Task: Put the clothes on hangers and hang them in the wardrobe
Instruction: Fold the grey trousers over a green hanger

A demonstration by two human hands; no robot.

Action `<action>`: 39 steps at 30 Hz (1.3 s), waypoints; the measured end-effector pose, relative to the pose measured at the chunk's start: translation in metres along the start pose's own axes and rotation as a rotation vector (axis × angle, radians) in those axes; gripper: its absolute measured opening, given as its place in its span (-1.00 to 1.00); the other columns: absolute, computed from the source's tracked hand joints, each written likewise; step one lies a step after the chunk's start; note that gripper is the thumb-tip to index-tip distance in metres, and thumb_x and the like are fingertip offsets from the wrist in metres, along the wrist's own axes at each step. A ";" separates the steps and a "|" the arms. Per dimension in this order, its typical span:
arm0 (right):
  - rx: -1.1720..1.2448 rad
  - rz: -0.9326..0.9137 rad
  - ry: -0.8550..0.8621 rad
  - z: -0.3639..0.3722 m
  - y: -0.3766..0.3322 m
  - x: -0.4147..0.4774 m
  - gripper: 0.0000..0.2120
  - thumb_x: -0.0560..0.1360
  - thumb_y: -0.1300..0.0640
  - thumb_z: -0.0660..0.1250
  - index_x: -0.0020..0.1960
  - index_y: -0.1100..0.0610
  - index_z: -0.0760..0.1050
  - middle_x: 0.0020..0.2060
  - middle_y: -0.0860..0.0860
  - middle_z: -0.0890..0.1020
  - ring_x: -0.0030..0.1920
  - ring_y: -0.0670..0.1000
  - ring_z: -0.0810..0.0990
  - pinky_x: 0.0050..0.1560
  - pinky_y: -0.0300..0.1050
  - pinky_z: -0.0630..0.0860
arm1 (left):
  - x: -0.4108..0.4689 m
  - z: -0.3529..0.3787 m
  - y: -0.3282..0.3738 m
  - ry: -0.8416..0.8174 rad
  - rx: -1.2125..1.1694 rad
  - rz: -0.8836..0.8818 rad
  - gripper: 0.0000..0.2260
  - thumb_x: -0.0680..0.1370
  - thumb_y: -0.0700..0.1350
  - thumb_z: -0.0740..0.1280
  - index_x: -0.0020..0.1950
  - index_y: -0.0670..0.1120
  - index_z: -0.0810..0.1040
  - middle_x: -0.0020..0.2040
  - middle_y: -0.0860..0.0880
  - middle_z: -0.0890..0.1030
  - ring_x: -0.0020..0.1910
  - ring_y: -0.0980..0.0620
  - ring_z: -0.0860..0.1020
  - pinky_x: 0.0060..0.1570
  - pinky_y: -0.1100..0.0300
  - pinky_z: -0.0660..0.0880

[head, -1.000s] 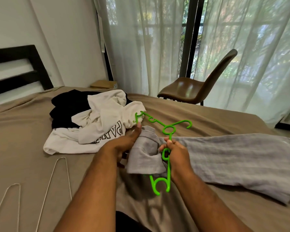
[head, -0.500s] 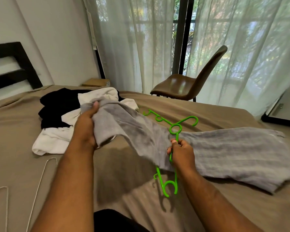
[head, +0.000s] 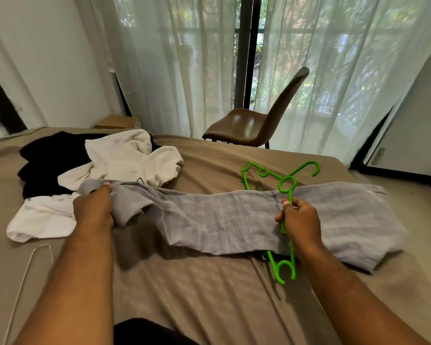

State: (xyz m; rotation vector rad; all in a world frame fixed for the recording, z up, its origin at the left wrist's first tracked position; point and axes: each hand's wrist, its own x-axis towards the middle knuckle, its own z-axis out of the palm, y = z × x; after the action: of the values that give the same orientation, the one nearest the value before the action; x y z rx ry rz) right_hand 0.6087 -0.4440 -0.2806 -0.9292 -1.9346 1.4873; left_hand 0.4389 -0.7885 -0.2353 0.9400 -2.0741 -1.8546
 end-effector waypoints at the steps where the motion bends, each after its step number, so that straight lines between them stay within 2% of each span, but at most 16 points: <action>1: 0.039 0.014 -0.019 0.000 -0.002 -0.002 -0.83 0.67 0.08 0.24 -0.05 0.04 0.55 -0.41 0.03 0.64 -0.36 0.07 0.60 -0.23 0.08 0.60 | -0.010 0.003 0.006 0.117 0.182 0.055 -0.37 0.52 0.05 0.40 0.49 -0.17 0.28 0.46 -0.25 0.36 0.41 -0.25 0.39 0.38 -0.13 0.34; 3: 0.118 0.012 -0.077 0.001 -0.009 -0.007 -0.83 0.67 0.11 0.25 -0.05 0.07 0.56 -0.43 0.04 0.61 -0.41 0.06 0.57 -0.31 0.02 0.57 | -0.037 0.009 0.012 0.137 0.511 0.265 -0.32 0.51 0.10 0.40 0.51 -0.11 0.20 0.51 -0.25 0.22 0.48 -0.28 0.23 0.43 -0.22 0.19; 6: 0.171 -0.035 -0.179 0.005 -0.030 -0.011 -0.85 0.67 0.14 0.26 -0.01 0.12 0.58 -0.43 0.04 0.59 -0.41 0.05 0.55 -0.37 -0.05 0.51 | -0.092 0.035 0.005 -0.295 0.766 0.573 -0.01 0.47 0.24 0.43 0.63 -0.04 -0.13 0.62 -0.21 -0.14 0.61 -0.25 -0.10 0.54 -0.25 -0.04; 8: 0.161 -0.049 -0.230 0.007 -0.047 -0.012 -0.87 0.67 0.13 0.26 0.03 0.10 0.58 -0.41 0.03 0.60 -0.39 0.03 0.57 -0.40 -0.09 0.51 | -0.143 0.056 -0.009 -0.540 0.936 0.764 0.18 0.44 0.34 0.42 0.57 -0.02 -0.46 0.57 -0.15 -0.45 0.57 -0.24 -0.37 0.51 -0.30 -0.23; 10: 0.153 -0.069 -0.264 0.005 -0.064 -0.011 -0.87 0.67 0.14 0.25 0.05 0.10 0.58 -0.41 0.03 0.61 -0.38 0.03 0.58 -0.40 -0.10 0.52 | -0.191 0.073 -0.031 -0.801 0.960 0.867 0.23 0.41 0.38 0.42 0.50 0.01 -0.58 0.51 -0.10 -0.57 0.52 -0.22 -0.49 0.46 -0.27 -0.37; 13: 0.154 -0.111 -0.304 -0.002 -0.088 -0.011 -0.87 0.67 0.15 0.26 0.08 0.13 0.57 -0.40 0.04 0.62 -0.37 0.06 0.60 -0.38 -0.10 0.52 | -0.234 0.089 -0.064 -0.944 0.822 0.876 0.15 0.47 0.33 0.38 0.51 0.07 -0.57 0.58 -0.03 -0.47 0.59 -0.17 -0.35 0.54 -0.21 -0.24; 18: 0.256 -0.105 -0.289 -0.030 -0.134 -0.013 -0.86 0.66 0.19 0.26 0.00 0.19 0.57 -0.41 0.07 0.59 -0.41 0.07 0.59 -0.42 -0.12 0.49 | -0.241 0.101 -0.086 -0.860 0.798 1.027 0.01 0.57 0.16 0.33 0.50 0.15 -0.56 0.62 0.01 -0.37 0.62 -0.17 -0.19 0.54 -0.26 -0.04; 21: 0.313 -0.104 -0.267 -0.055 -0.165 -0.009 -0.88 0.65 0.24 0.28 -0.03 0.22 0.56 -0.42 0.11 0.57 -0.44 0.08 0.56 -0.43 -0.11 0.49 | -0.229 0.110 -0.093 -0.768 0.801 1.116 -0.11 0.60 -0.08 0.22 0.54 0.11 -0.52 0.65 -0.03 -0.28 0.63 -0.17 -0.08 0.54 -0.21 0.05; 25: 0.306 -0.096 -0.211 -0.090 -0.210 0.004 -0.90 0.64 0.28 0.25 0.00 0.25 0.54 -0.44 0.10 0.52 -0.48 0.06 0.52 -0.42 -0.13 0.48 | -0.211 0.117 -0.086 -0.593 0.699 1.251 -0.31 0.60 -0.09 0.31 0.64 -0.01 0.01 0.57 -0.11 0.32 0.48 -0.13 0.39 0.41 -0.14 0.38; 28: 0.252 -0.111 -0.172 -0.117 -0.253 0.014 -0.87 0.64 0.28 0.23 -0.05 0.24 0.51 -0.52 0.05 0.50 -0.48 0.05 0.50 -0.47 -0.19 0.47 | -0.198 0.110 -0.075 -0.564 0.706 1.252 -0.47 0.66 -0.08 0.21 0.62 0.03 0.14 0.53 -0.06 0.38 0.43 -0.06 0.43 0.35 0.01 0.43; 30: 0.229 -0.126 -0.142 -0.137 -0.287 0.020 -0.84 0.64 0.30 0.20 -0.09 0.24 0.49 -0.55 0.04 0.49 -0.50 0.04 0.48 -0.50 -0.24 0.45 | -0.187 0.104 -0.069 -0.605 0.622 1.165 -0.51 0.68 -0.01 0.19 0.61 0.10 0.18 0.54 -0.01 0.37 0.43 0.00 0.43 0.37 0.10 0.37; 32: 0.225 -0.152 -0.104 -0.158 -0.324 0.024 -0.83 0.64 0.31 0.16 -0.08 0.23 0.48 -0.55 0.05 0.48 -0.55 0.02 0.48 -0.53 -0.29 0.41 | -0.187 0.097 -0.058 -0.710 0.554 1.111 -0.61 0.69 0.05 0.14 0.54 0.21 0.31 0.42 0.03 0.49 0.30 0.06 0.49 0.26 0.21 0.37; 34: 0.180 -0.207 -0.082 -0.176 -0.359 0.019 -0.83 0.63 0.32 0.15 -0.10 0.23 0.47 -0.50 0.07 0.48 -0.56 0.01 0.47 -0.54 -0.32 0.37 | -0.199 0.090 -0.049 -0.802 0.630 1.244 -0.70 0.67 0.16 0.16 0.40 0.32 0.46 0.20 0.12 0.58 0.09 0.14 0.54 0.15 0.27 0.42; 37: 0.087 -0.299 -0.090 -0.192 -0.402 0.001 -0.90 0.60 0.32 0.20 -0.04 0.24 0.47 -0.45 0.07 0.48 -0.57 0.00 0.47 -0.54 -0.32 0.34 | -0.226 0.082 -0.045 -1.016 0.730 1.305 -0.78 0.65 0.23 0.15 0.29 0.40 0.38 0.38 0.09 0.53 0.18 0.10 0.56 0.26 0.23 0.40; 38: 0.072 -0.318 -0.092 -0.196 -0.412 -0.004 -0.92 0.59 0.32 0.20 -0.02 0.24 0.47 -0.46 0.06 0.48 -0.56 -0.01 0.46 -0.54 -0.31 0.34 | -0.235 0.081 -0.048 -1.132 0.724 1.176 -0.68 0.61 0.28 0.15 0.37 0.39 0.29 0.45 0.05 0.48 0.27 0.06 0.54 0.28 0.23 0.39; 39: 0.058 -0.337 -0.090 -0.200 -0.420 -0.010 -0.91 0.59 0.32 0.20 -0.02 0.25 0.48 -0.47 0.06 0.48 -0.55 -0.01 0.45 -0.53 -0.31 0.34 | -0.243 0.080 -0.045 -1.153 0.754 1.101 -0.44 0.50 0.40 0.18 0.48 0.34 0.23 0.50 0.04 0.43 0.36 0.04 0.49 0.30 0.25 0.37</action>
State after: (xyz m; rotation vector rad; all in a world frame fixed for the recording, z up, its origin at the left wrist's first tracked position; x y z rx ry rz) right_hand 0.6796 -0.3976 0.1769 -0.4872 -1.9825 1.3965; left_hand 0.5984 -0.5841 -0.2311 -1.4013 -2.8686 -0.9314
